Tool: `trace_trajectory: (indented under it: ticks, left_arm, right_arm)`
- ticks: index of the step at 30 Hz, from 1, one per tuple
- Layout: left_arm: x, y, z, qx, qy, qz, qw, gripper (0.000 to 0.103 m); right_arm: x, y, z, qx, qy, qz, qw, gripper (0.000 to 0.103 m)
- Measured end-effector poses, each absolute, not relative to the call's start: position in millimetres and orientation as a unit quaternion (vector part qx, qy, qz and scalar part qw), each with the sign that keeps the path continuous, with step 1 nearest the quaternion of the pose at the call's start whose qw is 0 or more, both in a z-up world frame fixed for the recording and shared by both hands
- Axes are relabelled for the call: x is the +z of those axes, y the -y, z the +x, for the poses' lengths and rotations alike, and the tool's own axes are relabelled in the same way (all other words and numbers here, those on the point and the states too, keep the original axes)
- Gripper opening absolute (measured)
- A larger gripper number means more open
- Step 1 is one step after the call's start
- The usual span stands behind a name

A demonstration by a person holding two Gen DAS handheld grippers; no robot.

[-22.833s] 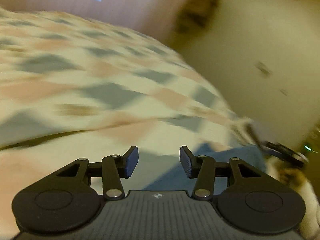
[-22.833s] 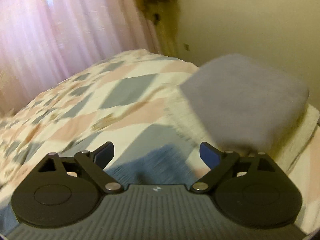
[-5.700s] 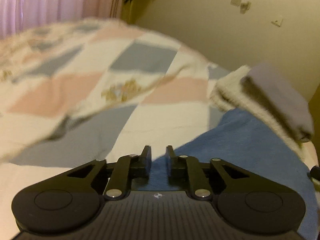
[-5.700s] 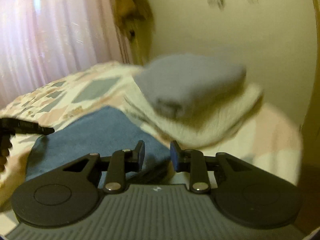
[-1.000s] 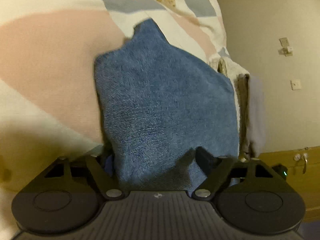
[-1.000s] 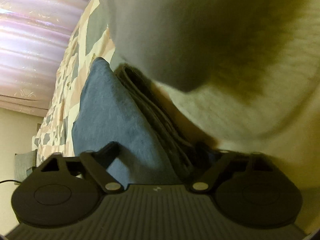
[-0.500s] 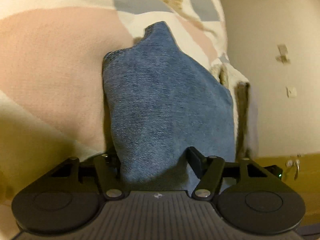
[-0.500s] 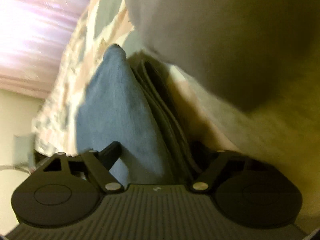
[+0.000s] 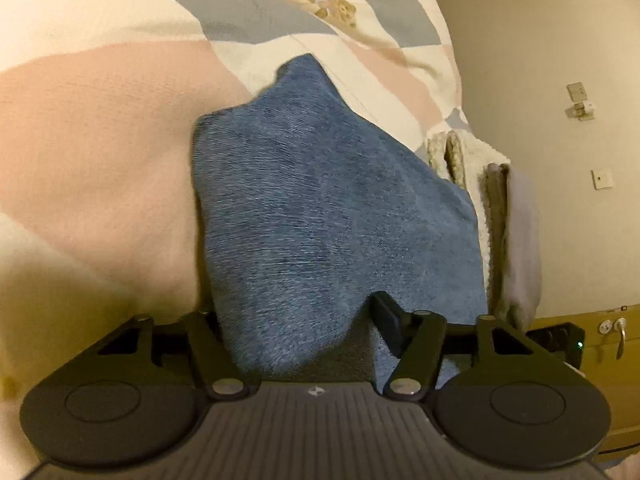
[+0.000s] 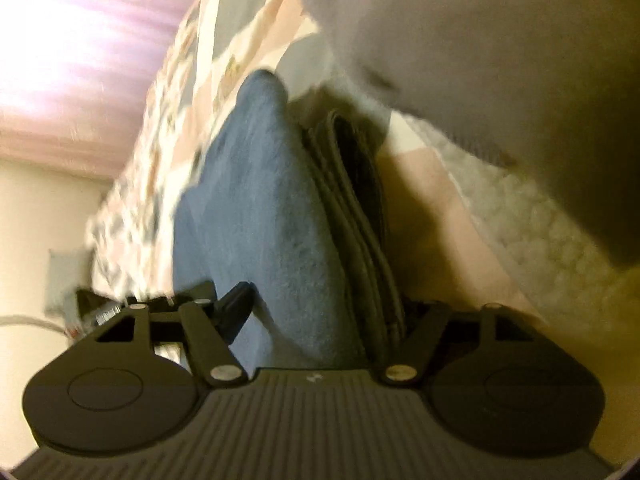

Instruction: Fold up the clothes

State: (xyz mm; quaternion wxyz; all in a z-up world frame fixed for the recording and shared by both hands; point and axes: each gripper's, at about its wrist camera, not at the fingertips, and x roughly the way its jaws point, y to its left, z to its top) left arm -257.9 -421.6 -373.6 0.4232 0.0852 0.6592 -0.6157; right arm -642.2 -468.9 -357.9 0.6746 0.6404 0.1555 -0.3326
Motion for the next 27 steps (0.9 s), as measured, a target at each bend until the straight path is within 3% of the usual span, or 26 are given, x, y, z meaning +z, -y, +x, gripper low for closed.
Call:
trace_trajectory:
  ticks: [3, 5, 10, 18, 27]
  left_arm:
    - [-368.0, 417.6, -257.8, -0.620, -0.656, 0.086, 0.422, 0.051]
    - [-357.3, 410.7, -256.9, -0.626, -0.651, 0.087, 0.419, 0.044]
    - [-320.0, 393.1, -253.8, -0.627, -0.651, 0.059, 0.423, 0.039]
    - [-252.3, 338.2, -287.3, -0.579, -0.643, -0.070, 0.496, 0.039]
    - [-215.1, 294.0, -463.5, -0.455, -0.583, -0.232, 0.631, 0.038]
  right_arm:
    - [-343.6, 457.2, -640.7, -0.342, -0.152, 0.633, 0.678, 0.040]
    - [-326.5, 453.9, -639.7, -0.347, -0.160, 0.629, 0.677, 0.036]
    - [-271.0, 462.0, -635.6, -0.325, -0.194, 0.605, 0.700, 0.034]
    - [-186.0, 531.7, -652.0, -0.205, -0.278, 0.534, 0.771, 0.034]
    - [-123.8, 627.8, -726.8, 0.014, -0.394, 0.438, 0.808, 0.034]
